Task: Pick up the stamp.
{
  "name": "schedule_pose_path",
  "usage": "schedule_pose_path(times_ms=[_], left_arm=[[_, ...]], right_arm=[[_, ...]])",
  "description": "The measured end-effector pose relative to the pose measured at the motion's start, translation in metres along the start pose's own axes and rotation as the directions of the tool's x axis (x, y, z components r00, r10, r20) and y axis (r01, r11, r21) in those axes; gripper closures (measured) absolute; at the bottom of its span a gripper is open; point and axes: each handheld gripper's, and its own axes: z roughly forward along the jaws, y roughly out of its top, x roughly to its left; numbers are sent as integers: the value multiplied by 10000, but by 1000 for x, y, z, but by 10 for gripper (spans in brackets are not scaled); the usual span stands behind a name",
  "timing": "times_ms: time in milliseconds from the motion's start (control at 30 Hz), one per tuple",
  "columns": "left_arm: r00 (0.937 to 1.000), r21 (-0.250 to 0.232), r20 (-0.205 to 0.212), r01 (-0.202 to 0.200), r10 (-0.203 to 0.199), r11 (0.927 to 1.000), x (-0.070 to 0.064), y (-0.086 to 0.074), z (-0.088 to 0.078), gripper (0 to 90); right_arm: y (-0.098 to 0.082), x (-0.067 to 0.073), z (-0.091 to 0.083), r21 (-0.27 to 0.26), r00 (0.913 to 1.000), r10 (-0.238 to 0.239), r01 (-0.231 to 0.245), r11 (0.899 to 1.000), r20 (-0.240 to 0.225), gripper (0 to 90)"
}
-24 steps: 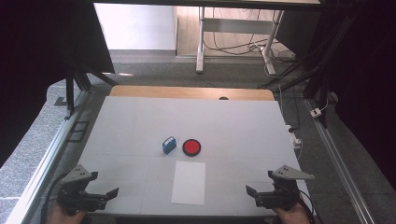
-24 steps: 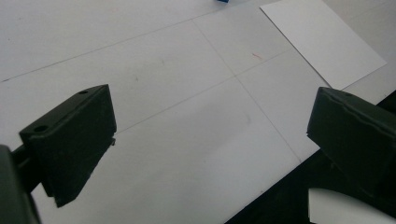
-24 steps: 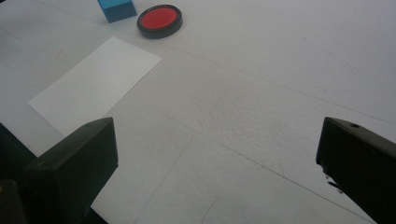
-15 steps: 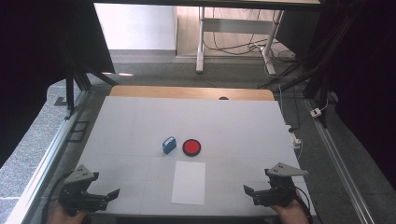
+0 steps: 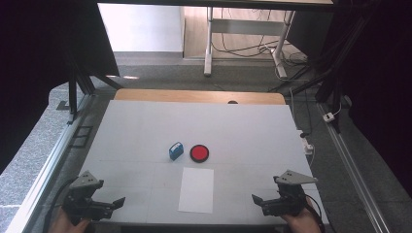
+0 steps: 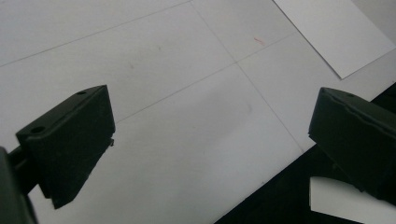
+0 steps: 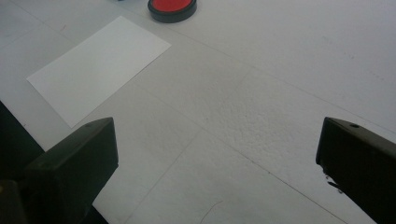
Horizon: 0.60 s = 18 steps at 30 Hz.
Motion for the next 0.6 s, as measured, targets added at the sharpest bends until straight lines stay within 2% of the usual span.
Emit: schedule_pose_path(times_ms=[233,300,467,600], left_arm=[[10000,1,-36,71,-71,10000,0,0,0,0],[9995,-15,282,106,-106,9999,1,0,-2,0],[9989,187,473,45,-53,9998,2,0,-2,0],[9978,-32,649,-121,123,9999,2,1,-3,0]], right_arm=[[0,0,0,53,10000,-58,58,10000,-25,0],[0,1,1,62,10000,-68,68,10000,-32,0],[0,0,1,61,10000,-48,48,10000,-47,0],[0,1,1,84,9999,-70,71,9999,-76,0]])
